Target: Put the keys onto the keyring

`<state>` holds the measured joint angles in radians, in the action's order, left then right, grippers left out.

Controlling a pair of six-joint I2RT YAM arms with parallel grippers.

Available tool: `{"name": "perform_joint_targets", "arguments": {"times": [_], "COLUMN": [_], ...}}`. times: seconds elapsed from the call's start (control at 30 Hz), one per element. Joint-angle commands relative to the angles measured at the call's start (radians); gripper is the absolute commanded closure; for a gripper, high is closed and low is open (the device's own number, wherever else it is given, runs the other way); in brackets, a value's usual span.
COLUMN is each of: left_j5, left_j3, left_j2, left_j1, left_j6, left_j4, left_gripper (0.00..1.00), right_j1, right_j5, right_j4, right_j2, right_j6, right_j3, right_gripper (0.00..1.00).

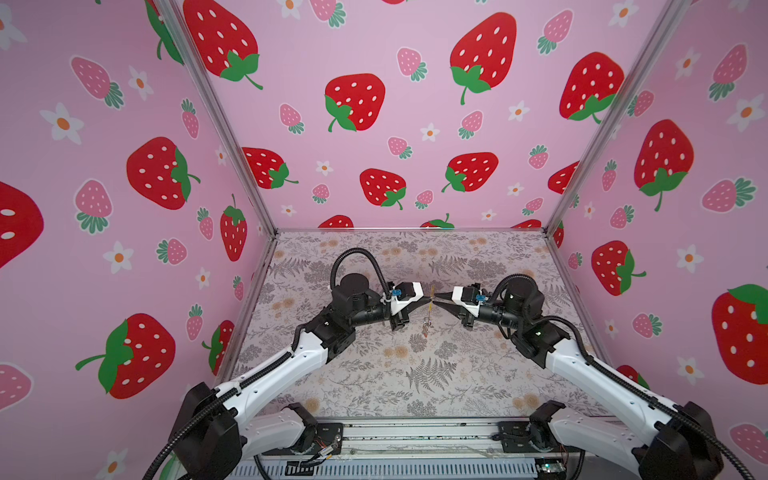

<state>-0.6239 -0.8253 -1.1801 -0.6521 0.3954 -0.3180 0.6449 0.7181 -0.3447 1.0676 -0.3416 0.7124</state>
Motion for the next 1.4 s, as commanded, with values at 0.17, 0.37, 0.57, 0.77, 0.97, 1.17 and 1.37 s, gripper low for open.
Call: {"name": "perform_joint_targets", "arguments": {"times": [0.17, 0.37, 0.57, 0.77, 0.97, 1.17, 1.37], "left_j5": [-0.031, -0.029, -0.025, -0.025, -0.025, -0.025, -0.031], "left_j3": [0.003, 0.005, 0.006, 0.007, 0.005, -0.001, -0.006], "left_j2": [0.017, 0.021, 0.025, 0.026, 0.025, 0.018, 0.013], "left_j1": [0.005, 0.005, 0.004, 0.005, 0.005, 0.005, 0.004], "left_j6": [0.009, 0.019, 0.021, 0.025, 0.028, 0.031, 0.035], "left_j4": [-0.041, -0.027, -0.024, -0.018, -0.01, -0.001, 0.004], "left_gripper": [1.0, 1.0, 1.0, 1.0, 1.0, 1.0, 1.0], "right_j1": [-0.008, -0.008, -0.011, -0.017, -0.023, -0.025, -0.026], "right_j5": [0.072, 0.074, 0.073, 0.073, 0.085, 0.098, 0.104], "right_j4": [-0.03, -0.04, -0.047, -0.048, -0.047, -0.053, -0.051], "right_j2": [0.036, 0.028, 0.017, 0.005, 0.002, 0.003, 0.011], "right_j6": [0.038, 0.039, 0.045, 0.046, 0.046, 0.05, 0.05], "right_j3": [0.019, 0.019, 0.017, 0.009, 0.008, 0.008, 0.009], "right_gripper": [0.84, 0.86, 0.83, 0.8, 0.8, 0.81, 0.84]}}
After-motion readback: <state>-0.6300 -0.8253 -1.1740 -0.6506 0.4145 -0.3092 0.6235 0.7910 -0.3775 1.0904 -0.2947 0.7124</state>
